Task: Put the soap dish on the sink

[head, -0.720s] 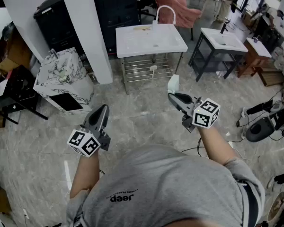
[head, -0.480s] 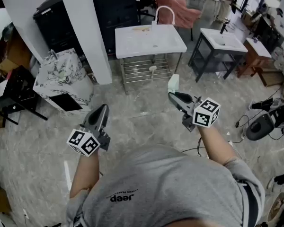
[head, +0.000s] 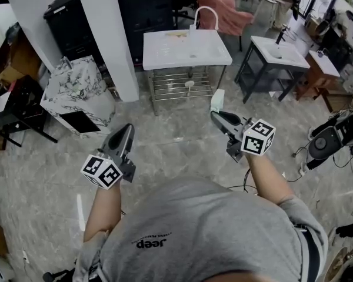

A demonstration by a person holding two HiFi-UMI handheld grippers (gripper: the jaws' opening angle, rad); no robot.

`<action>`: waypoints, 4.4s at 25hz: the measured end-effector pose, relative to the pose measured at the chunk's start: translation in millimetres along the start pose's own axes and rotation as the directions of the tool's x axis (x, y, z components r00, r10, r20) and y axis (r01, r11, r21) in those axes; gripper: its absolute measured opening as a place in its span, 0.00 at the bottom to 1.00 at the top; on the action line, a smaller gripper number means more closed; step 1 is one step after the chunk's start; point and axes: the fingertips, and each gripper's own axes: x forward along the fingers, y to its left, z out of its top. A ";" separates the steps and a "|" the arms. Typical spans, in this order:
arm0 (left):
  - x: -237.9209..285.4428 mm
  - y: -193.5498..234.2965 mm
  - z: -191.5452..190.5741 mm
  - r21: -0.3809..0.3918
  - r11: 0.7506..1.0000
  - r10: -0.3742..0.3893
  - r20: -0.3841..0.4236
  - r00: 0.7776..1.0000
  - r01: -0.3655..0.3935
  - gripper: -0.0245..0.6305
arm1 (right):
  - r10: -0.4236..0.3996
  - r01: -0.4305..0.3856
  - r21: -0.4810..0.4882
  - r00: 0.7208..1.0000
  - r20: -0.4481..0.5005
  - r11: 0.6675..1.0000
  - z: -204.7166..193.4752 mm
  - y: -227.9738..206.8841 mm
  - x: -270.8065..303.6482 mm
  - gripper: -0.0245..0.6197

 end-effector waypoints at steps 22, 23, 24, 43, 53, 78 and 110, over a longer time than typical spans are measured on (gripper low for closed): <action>69.7 -22.5 -21.4 -0.017 0.997 0.073 -0.018 0.997 -0.074 0.06 | 0.095 -0.095 0.025 0.995 -0.007 0.995 5.2 -72.3 -30.7 0.14; 74.8 -14.5 -21.2 -0.022 0.997 0.069 -0.022 0.997 -0.070 0.06 | 0.092 -0.092 0.029 0.996 -0.010 0.995 6.2 -77.0 -22.4 0.14; 79.9 -5.5 -21.2 -0.025 0.998 0.062 -0.026 0.998 -0.063 0.06 | 0.090 -0.090 0.030 0.996 -0.013 0.996 7.1 -81.3 -13.3 0.14; 230.6 301.6 58.2 -0.009 0.991 -0.134 -0.058 0.989 0.134 0.06 | -0.039 0.039 -0.008 0.999 0.002 0.999 78.0 -213.2 273.3 0.14; 296.7 383.8 66.4 -0.045 0.989 -0.142 -0.089 0.986 0.138 0.06 | -0.060 0.061 0.034 0.998 -0.029 0.998 89.5 -291.6 347.7 0.14; 546.6 489.1 41.9 -0.014 0.987 0.161 -0.087 0.983 -0.162 0.06 | 0.219 -0.223 -0.015 0.965 -0.145 0.975 134.5 -585.1 465.8 0.14; 592.4 650.0 -15.7 0.023 0.998 0.066 -0.220 0.973 -0.063 0.06 | 0.090 -0.508 -0.280 0.588 -0.804 0.814 33.2 -654.5 688.6 0.14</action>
